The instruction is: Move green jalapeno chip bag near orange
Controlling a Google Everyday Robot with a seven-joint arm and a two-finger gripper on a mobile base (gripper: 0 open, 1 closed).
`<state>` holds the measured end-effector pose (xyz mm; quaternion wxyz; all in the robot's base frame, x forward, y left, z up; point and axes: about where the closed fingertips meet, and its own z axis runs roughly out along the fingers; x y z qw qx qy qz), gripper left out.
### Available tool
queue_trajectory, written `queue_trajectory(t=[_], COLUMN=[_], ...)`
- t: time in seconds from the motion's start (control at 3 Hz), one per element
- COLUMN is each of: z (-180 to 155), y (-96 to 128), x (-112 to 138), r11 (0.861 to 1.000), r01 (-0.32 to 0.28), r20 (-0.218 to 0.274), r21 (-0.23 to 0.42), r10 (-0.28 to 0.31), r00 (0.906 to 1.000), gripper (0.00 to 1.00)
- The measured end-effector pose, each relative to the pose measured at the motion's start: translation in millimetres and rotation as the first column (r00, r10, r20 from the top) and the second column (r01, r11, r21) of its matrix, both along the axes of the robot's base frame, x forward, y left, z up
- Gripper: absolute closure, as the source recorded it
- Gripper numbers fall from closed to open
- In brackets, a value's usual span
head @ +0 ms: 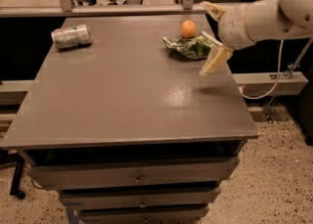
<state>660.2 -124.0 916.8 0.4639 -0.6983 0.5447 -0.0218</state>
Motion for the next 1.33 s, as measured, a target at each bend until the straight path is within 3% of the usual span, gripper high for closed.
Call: queue_trajectory(t=[0.33,0.67,1.0,1.33], z=[10,24,37,38], y=[-2,-13,-51,-52], x=[-51,-100,-119,-119], r11=[0.980,0.919,0.869,0.869], r01=[0.049,0.127,0.205,0.206], r20=[-0.054,-0.117,-0.140,-0.139], r21=[0.192,0.373,0.450,0.449], r10=[-0.039,-0.090,-0.158,-0.160], r00=[0.9978,0.9891,0.9775,0.9773], gripper=[0.00,0.00,0.00,0.00])
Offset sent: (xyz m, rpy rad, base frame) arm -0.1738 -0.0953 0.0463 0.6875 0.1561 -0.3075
